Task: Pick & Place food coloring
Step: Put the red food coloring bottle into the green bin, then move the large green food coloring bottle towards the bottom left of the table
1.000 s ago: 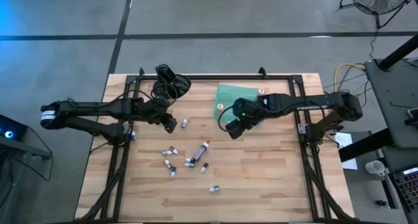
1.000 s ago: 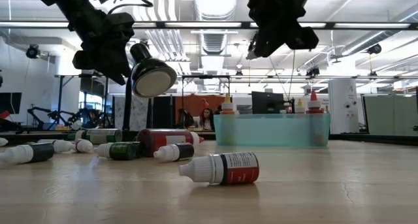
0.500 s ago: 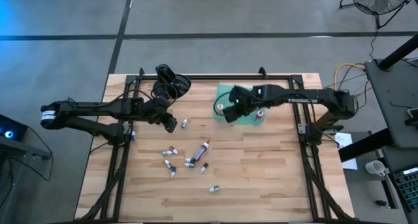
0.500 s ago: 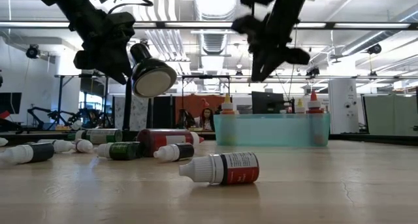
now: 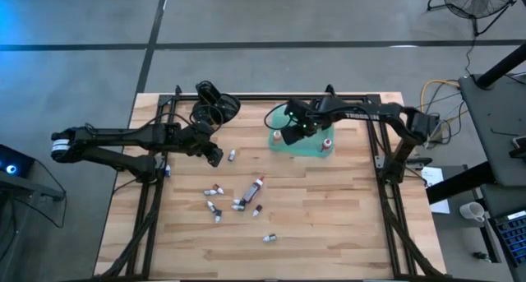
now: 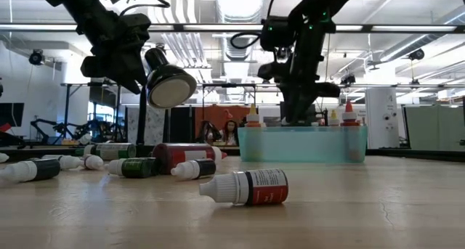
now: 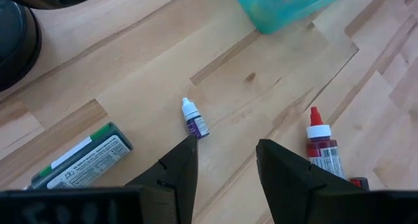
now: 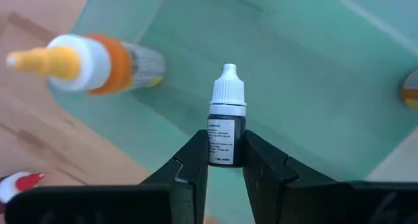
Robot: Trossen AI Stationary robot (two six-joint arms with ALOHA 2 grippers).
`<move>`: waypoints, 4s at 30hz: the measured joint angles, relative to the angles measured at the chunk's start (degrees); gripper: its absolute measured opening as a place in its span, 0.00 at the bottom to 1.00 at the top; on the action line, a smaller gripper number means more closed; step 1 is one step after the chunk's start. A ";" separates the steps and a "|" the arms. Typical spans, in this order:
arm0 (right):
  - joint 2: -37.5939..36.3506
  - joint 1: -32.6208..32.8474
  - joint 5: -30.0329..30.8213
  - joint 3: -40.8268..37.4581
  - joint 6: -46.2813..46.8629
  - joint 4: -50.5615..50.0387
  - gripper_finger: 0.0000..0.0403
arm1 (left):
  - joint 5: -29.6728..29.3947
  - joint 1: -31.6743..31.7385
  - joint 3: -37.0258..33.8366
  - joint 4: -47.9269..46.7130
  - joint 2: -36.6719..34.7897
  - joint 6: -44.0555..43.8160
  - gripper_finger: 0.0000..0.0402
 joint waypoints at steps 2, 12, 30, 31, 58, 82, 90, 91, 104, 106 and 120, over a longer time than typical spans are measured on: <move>0.06 -0.83 0.00 0.00 -0.67 0.06 0.17 | 0.00 0.00 0.00 0.00 0.00 0.00 0.32; 4.45 -6.35 -3.77 0.00 -1.97 0.24 0.17 | 0.00 0.00 -0.02 0.00 0.00 0.00 0.32; 13.71 -6.54 -10.23 0.14 -5.36 0.83 0.20 | -0.02 0.00 -0.02 -0.03 0.00 -1.05 0.32; 13.66 -6.45 -10.07 0.13 -5.38 0.82 0.21 | -0.04 0.00 -0.02 -0.04 0.00 -1.05 0.32; -8.13 2.99 7.18 0.87 -10.96 4.11 0.56 | -0.17 0.00 -0.03 -0.02 0.02 2.97 0.32; -13.12 16.41 12.94 1.40 -17.34 9.84 0.56 | -8.54 0.89 -7.48 -14.95 0.07 8.55 0.32; -13.12 16.46 13.94 1.33 -17.37 9.84 0.56 | -2.81 11.48 -7.45 -16.81 0.07 -16.45 0.32; -13.12 16.46 14.38 1.33 -17.38 9.84 0.56 | -2.93 12.39 -7.45 -16.69 0.07 -18.35 0.32; -13.12 16.41 17.70 1.31 -18.64 9.86 0.56 | -4.22 14.66 -7.48 -13.00 1.14 15.46 0.32; -13.12 16.41 18.69 1.31 -18.63 9.84 0.56 | -3.60 15.27 -7.43 -12.95 2.46 12.48 0.32; -13.12 15.43 18.73 1.18 -18.70 9.79 0.56 | -2.75 18.33 -6.91 -8.31 8.42 2.34 0.32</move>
